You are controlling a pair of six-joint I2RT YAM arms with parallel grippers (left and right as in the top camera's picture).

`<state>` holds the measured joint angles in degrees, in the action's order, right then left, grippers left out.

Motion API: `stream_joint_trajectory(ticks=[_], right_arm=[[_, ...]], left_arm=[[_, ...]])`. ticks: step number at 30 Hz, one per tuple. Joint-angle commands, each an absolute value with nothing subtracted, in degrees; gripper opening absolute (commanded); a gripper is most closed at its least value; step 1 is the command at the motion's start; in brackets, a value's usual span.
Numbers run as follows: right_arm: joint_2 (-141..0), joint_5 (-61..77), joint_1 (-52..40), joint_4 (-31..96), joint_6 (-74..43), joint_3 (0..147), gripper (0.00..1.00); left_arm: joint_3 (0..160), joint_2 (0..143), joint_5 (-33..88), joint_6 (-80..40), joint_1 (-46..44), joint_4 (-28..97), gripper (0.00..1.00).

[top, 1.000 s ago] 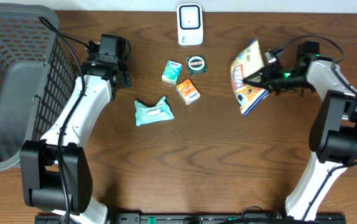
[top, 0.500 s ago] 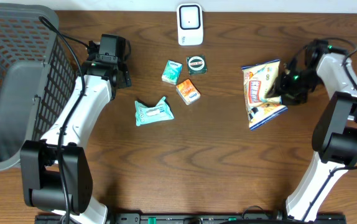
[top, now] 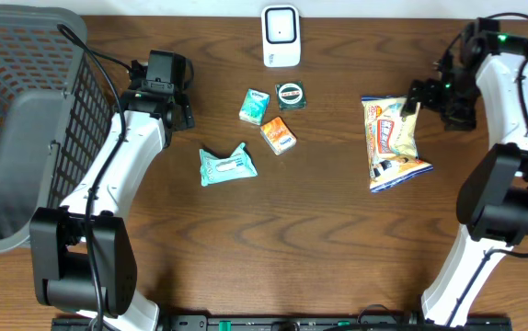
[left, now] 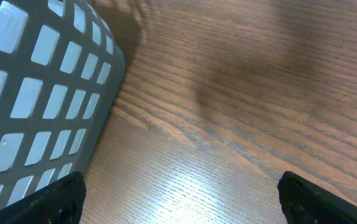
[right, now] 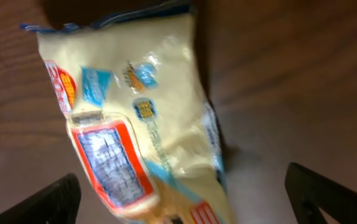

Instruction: Scan the item barcode

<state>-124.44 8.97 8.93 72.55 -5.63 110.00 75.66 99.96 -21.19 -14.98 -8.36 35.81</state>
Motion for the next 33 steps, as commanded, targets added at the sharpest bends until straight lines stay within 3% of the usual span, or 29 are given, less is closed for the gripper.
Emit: stream_joint_trajectory(ticks=[1,11,12,14,17,20,28,32,33], right_arm=[[-124.1,9.4,7.3,69.9,-5.5,105.9,0.99],[-124.1,22.7,6.6,56.7,-5.5,92.9,0.97],[-124.1,23.7,6.5,55.9,-5.5,91.9,0.89],[-124.1,25.3,6.4,54.0,-5.5,89.8,0.48],[-124.1,25.3,5.9,53.8,-5.6,89.2,0.01],[-124.0,28.6,5.7,54.0,-6.8,89.5,0.01],[-124.0,57.9,5.4,51.5,-6.6,95.3,0.01],[-124.0,65.7,3.9,41.3,-10.7,95.6,0.01],[-124.0,63.7,2.5,31.9,-20.3,95.6,0.01]], left_arm=[[76.3,99.7,-22.1,-14.7,-8.3,36.0,0.98],[76.4,99.7,-22.1,-14.7,-8.3,36.0,0.98],[76.4,99.7,-22.1,-14.7,-8.3,36.0,0.98],[76.4,99.7,-22.1,-14.7,-8.3,36.0,0.98],[76.4,99.7,-22.1,-14.7,-8.3,36.0,0.98],[76.4,99.7,-22.1,-14.7,-8.3,36.0,0.98],[76.4,99.7,-22.1,-14.7,-8.3,36.0,0.98],[76.3,99.7,-22.1,-14.7,-8.3,36.0,0.98],[76.3,99.7,-22.1,-14.7,-8.3,36.0,0.98]])
